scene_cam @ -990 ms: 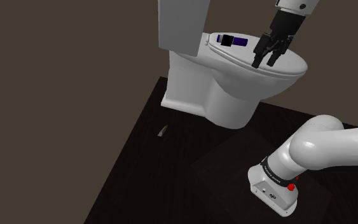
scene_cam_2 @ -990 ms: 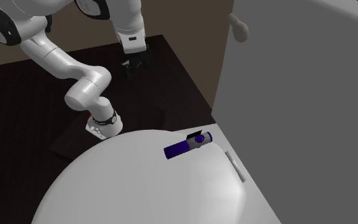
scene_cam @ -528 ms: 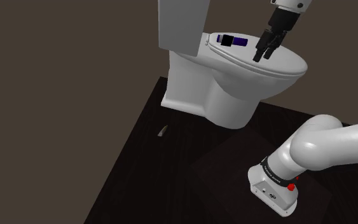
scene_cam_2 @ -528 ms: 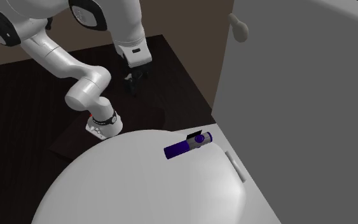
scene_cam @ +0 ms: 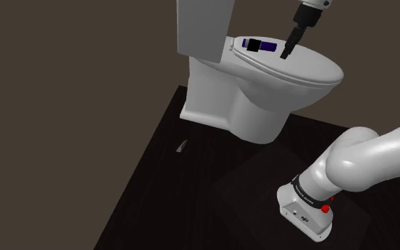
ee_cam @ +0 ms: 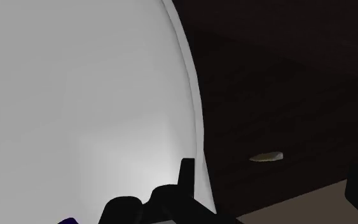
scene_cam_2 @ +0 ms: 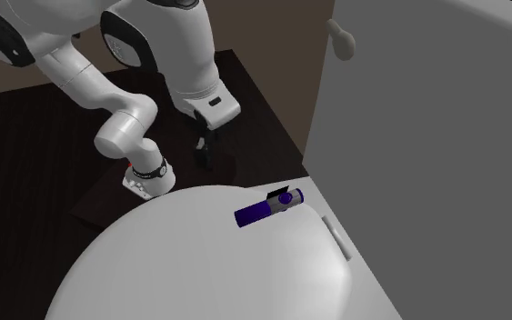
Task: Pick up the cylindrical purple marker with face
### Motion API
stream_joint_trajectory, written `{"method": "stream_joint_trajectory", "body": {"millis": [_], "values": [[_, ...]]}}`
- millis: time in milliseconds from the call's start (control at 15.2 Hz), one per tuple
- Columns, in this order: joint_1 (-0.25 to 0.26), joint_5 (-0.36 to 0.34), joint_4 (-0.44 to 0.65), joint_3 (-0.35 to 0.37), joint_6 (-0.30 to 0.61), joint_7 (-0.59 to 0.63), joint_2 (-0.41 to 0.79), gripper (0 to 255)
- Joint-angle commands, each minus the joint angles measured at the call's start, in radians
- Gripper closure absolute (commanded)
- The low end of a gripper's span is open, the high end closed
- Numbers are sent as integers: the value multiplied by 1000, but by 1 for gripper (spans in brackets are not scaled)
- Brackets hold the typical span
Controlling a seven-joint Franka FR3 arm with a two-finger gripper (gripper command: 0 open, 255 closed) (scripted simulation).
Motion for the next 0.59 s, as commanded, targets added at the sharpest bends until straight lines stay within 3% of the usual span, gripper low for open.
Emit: {"method": "stream_joint_trajectory", "body": {"millis": [0, 528], "values": [[22, 3, 68, -42, 17, -101, 75, 0], [77, 106, 367, -193, 46, -502, 390, 0]]}}
